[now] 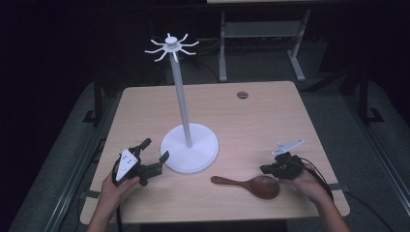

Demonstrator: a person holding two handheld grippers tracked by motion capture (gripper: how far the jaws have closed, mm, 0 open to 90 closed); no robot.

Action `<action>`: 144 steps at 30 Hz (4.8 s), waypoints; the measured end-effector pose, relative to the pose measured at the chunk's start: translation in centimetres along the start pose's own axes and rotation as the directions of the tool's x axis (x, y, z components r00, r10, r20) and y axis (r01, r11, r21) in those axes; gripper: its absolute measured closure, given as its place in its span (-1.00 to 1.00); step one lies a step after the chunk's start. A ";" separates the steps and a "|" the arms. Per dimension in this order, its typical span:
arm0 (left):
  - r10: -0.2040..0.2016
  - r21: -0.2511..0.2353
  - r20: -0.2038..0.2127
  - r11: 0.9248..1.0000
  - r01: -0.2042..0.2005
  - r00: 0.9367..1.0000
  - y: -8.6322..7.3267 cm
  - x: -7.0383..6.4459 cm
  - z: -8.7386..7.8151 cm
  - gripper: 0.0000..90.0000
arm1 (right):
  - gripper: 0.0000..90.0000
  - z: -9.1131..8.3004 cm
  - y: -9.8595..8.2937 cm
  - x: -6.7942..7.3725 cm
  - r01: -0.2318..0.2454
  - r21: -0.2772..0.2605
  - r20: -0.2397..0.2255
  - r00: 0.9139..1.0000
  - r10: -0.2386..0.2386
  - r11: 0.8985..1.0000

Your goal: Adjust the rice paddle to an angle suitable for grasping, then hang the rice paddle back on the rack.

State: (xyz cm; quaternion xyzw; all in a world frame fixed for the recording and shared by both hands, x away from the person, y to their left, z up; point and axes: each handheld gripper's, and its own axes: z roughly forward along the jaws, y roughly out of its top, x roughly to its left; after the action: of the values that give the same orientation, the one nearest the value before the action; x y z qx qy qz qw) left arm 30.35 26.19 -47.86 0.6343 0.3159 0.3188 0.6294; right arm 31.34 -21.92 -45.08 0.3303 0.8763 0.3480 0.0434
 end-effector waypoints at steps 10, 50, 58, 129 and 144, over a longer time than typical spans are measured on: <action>0.000 0.000 0.000 1.000 0.000 1.000 0.0 0.0 0.0 -0.71 | 1.00 0.6 2.1 1.9 0.052 -0.048 -0.056 0.997 -0.054 0.997; -0.002 0.002 0.002 1.000 0.002 1.000 0.0 0.0 0.0 -0.71 | 1.00 8.2 7.6 8.6 0.274 -0.016 -0.222 0.937 -0.271 0.962; -0.001 0.002 0.003 1.000 0.001 1.000 0.0 0.0 0.0 -0.71 | 1.00 8.9 7.5 9.0 0.294 -0.006 -0.229 0.930 -0.287 0.956; 0.000 0.002 0.003 1.000 0.000 1.000 0.0 0.0 0.0 -0.71 | 0.29 2.7 8.2 3.1 -0.051 0.210 -0.045 0.997 0.062 0.976; 0.000 0.001 0.005 1.000 0.000 1.000 0.0 0.0 0.0 -0.71 | 0.43 5.0 8.6 3.5 -0.043 0.377 0.012 0.999 0.042 0.925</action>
State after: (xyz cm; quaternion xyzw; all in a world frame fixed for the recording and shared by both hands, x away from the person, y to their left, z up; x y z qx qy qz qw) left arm 30.35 26.20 -47.85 0.6354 0.3146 0.3170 0.6299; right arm 34.88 -12.27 -42.86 0.3521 0.9194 0.1734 -0.0267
